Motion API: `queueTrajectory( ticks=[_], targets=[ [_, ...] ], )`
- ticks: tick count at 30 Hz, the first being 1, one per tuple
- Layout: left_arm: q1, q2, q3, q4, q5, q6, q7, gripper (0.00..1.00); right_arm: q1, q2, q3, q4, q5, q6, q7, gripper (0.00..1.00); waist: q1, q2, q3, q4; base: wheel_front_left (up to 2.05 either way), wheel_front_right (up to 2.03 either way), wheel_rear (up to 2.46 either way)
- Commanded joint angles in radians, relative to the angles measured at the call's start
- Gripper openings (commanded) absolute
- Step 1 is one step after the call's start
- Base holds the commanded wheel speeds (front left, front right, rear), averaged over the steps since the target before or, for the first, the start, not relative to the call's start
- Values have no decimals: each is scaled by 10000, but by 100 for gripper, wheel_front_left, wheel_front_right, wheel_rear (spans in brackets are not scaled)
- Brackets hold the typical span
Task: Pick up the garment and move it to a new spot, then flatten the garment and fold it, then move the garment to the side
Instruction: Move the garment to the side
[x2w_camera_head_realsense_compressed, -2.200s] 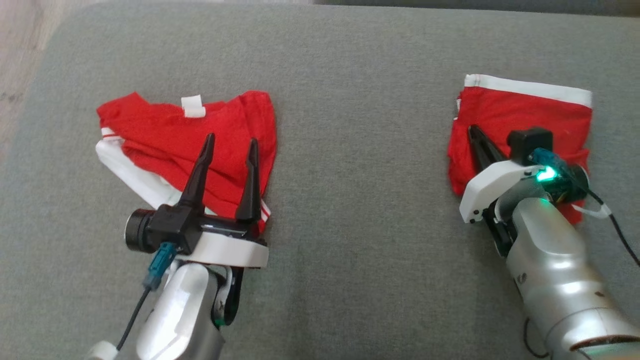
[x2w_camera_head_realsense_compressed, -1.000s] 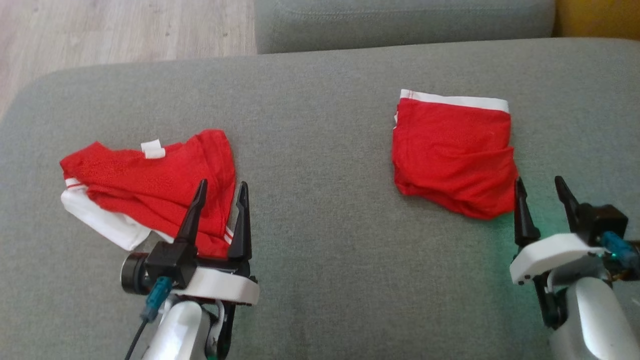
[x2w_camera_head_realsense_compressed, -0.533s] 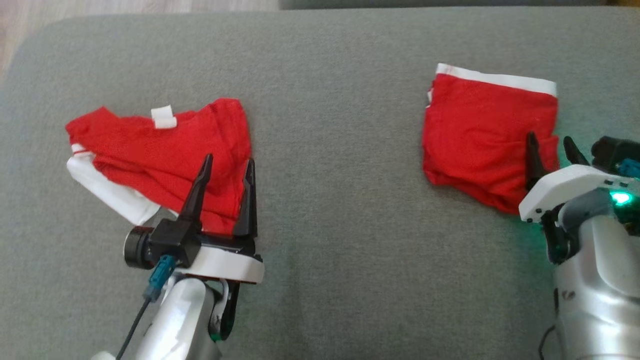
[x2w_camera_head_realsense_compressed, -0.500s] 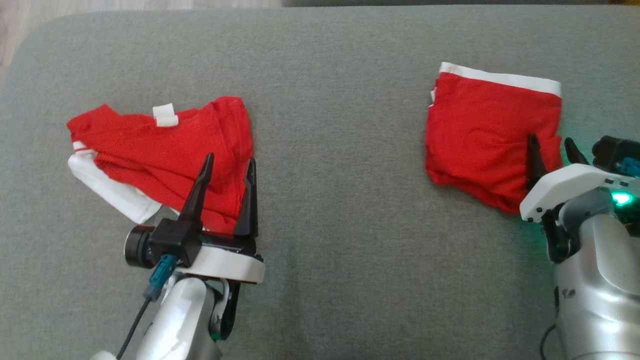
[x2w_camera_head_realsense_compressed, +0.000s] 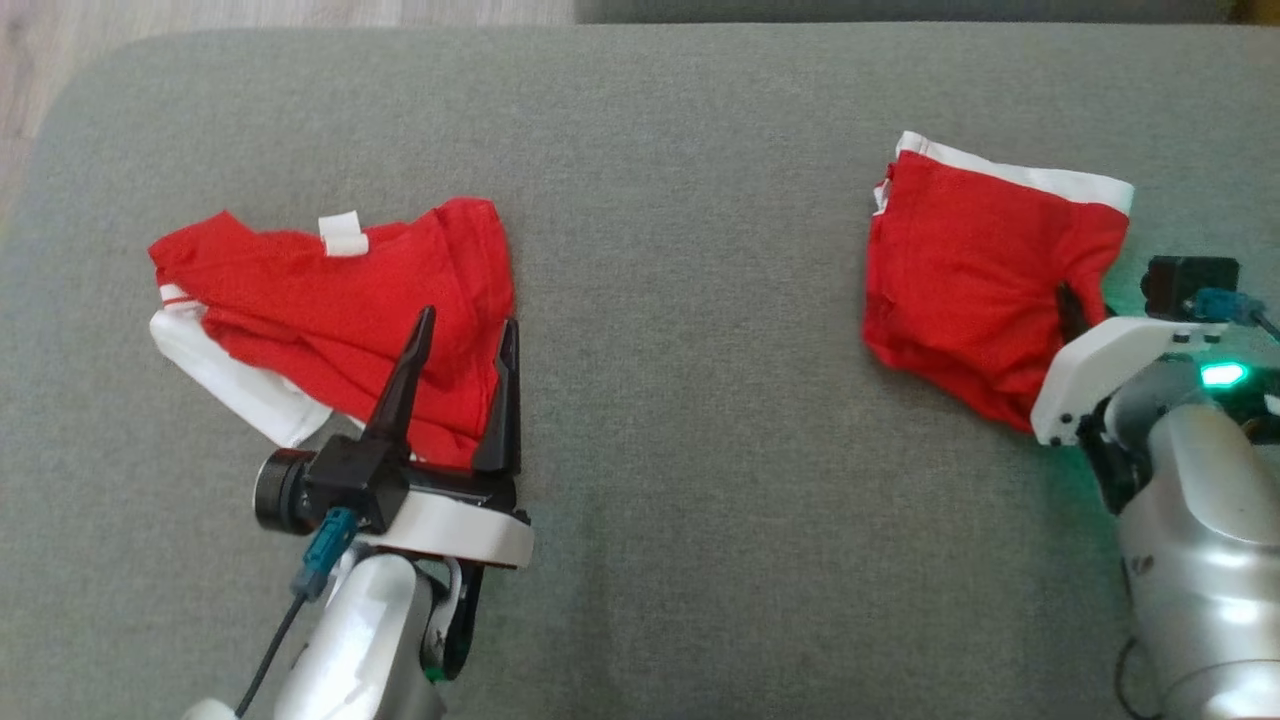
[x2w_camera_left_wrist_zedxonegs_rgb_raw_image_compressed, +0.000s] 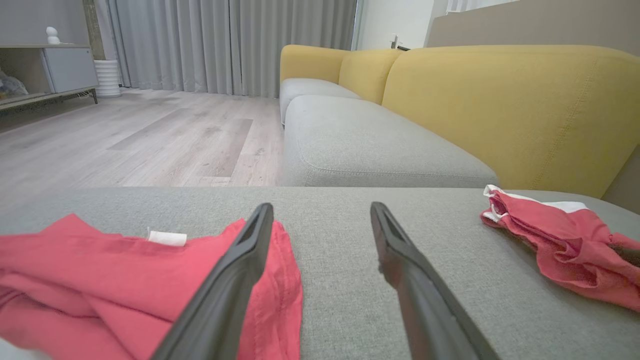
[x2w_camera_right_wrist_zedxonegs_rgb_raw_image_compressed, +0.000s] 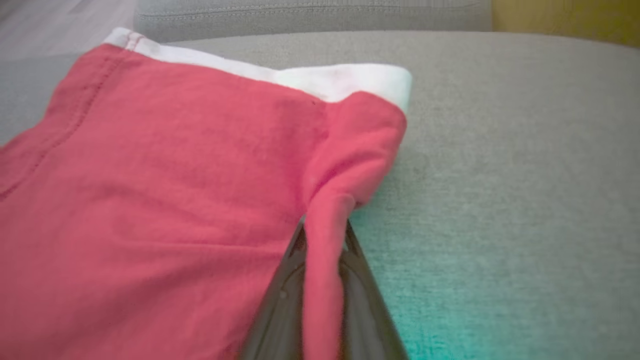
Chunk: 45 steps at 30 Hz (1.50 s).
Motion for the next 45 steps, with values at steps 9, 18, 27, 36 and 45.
queueTrajectory(
  ticks=[9,18,27,36,45],
  targets=[
    [-97,68,417,-406,53,89,-95,100,-61,-2648,1847,-326,-222,-9,-92,0,0,0,-236,-211,0,0,0],
    [-281,68,528,-580,82,48,-95,100,14,-5610,2881,87,-275,-9,-125,0,0,0,222,-47,0,0,0],
    [-477,68,575,-579,148,-20,-95,100,-265,-6071,2466,468,-826,-9,-167,0,0,0,554,118,0,0,0],
    [-528,68,636,-541,218,-33,-95,100,-372,-5837,1522,216,-1630,-9,-280,48,0,0,652,93,0,0,0],
    [-473,68,683,-419,227,-29,-95,100,-250,-4899,212,-695,-2292,-9,-526,100,0,0,198,-136,0,0,0]
  ],
)
